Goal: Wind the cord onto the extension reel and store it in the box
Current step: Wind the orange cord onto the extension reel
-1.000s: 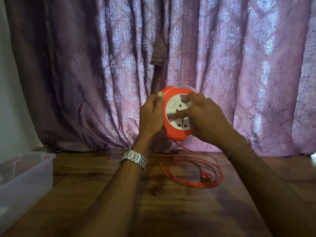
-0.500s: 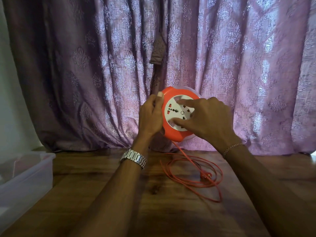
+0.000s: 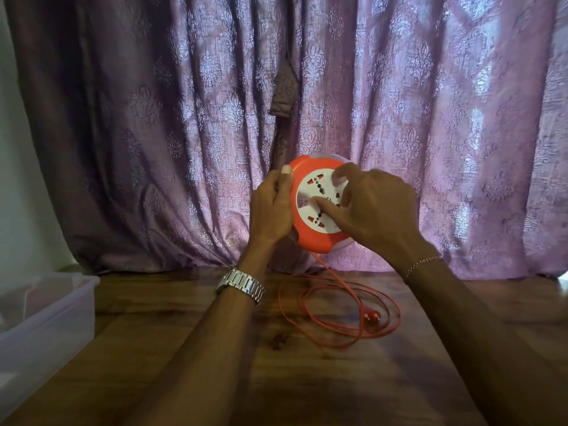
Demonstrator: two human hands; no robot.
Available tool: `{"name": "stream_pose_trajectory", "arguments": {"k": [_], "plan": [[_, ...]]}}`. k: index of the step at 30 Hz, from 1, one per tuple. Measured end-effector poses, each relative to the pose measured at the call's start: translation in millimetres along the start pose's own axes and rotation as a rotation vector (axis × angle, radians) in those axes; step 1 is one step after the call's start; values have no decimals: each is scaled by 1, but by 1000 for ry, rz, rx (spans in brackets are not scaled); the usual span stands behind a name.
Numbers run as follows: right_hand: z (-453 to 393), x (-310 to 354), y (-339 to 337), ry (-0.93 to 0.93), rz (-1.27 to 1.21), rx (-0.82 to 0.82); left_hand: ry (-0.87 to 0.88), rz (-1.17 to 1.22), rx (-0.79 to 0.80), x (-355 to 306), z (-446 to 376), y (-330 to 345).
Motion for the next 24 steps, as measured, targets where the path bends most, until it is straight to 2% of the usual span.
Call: {"name": "stream_pose_trajectory", "arguments": {"k": [4, 7, 9, 15, 24], "plan": [[0, 23, 8, -290, -35, 139, -6, 19, -30, 2, -1, -5], [0, 28, 27, -310, 24, 332, -21, 32, -36, 2, 0, -7], [3, 29, 34, -286, 45, 400, -24, 31, -30, 2, 0, -6], [5, 28, 16, -234, 35, 222, -11, 22, 0, 0, 1, 1], [5, 0, 4, 54, -158, -40, 3, -5, -16, -1, -1, 2]]}}
Point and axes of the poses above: each hand's wrist, its own z-axis away from the middle knuckle, its own y-axis out of the palm, x = y × z, the point moved 10 cm from there along -z, towards the middle knuckle, and after that the axes turned 13 degrees about x, right-handed, at the moved point
